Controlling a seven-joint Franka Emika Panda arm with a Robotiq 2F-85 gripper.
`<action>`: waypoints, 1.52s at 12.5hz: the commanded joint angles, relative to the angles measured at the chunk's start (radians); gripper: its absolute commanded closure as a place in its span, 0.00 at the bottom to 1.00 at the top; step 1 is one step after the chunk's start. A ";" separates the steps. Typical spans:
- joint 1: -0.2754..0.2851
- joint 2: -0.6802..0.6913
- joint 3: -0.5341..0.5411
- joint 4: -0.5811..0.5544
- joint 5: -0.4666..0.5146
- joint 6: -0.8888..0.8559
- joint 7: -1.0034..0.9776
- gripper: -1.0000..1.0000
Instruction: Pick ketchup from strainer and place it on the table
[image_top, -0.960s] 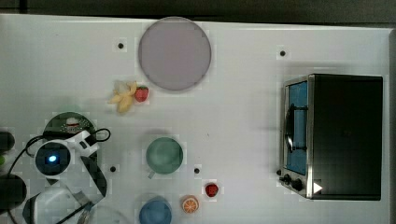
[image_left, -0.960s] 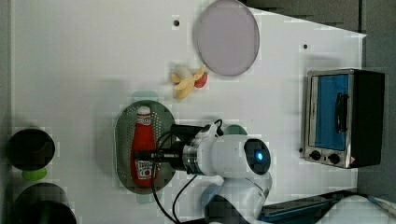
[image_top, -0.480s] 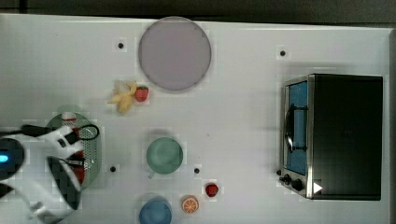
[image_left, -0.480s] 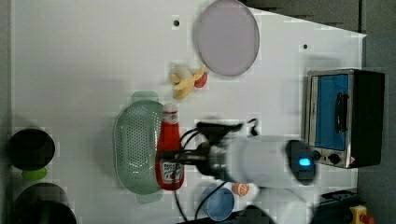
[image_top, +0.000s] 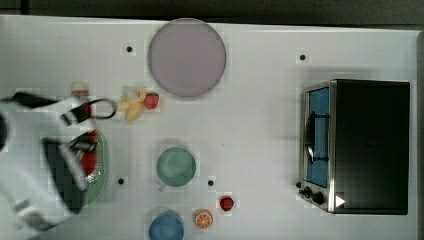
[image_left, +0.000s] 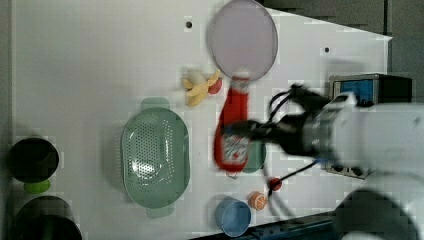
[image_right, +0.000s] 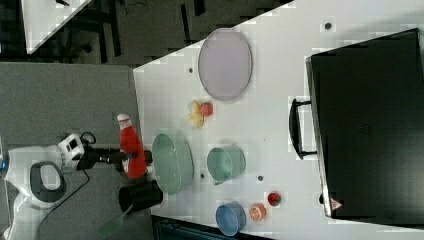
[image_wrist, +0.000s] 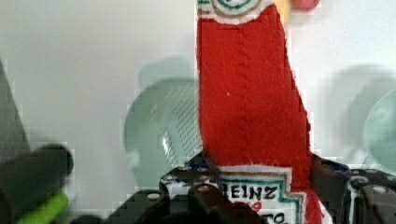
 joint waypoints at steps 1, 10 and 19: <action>-0.081 0.003 -0.164 -0.009 -0.031 -0.029 -0.196 0.41; -0.091 0.002 -0.433 -0.180 -0.141 0.043 -0.360 0.41; -0.091 0.164 -0.478 -0.383 -0.141 0.451 -0.360 0.29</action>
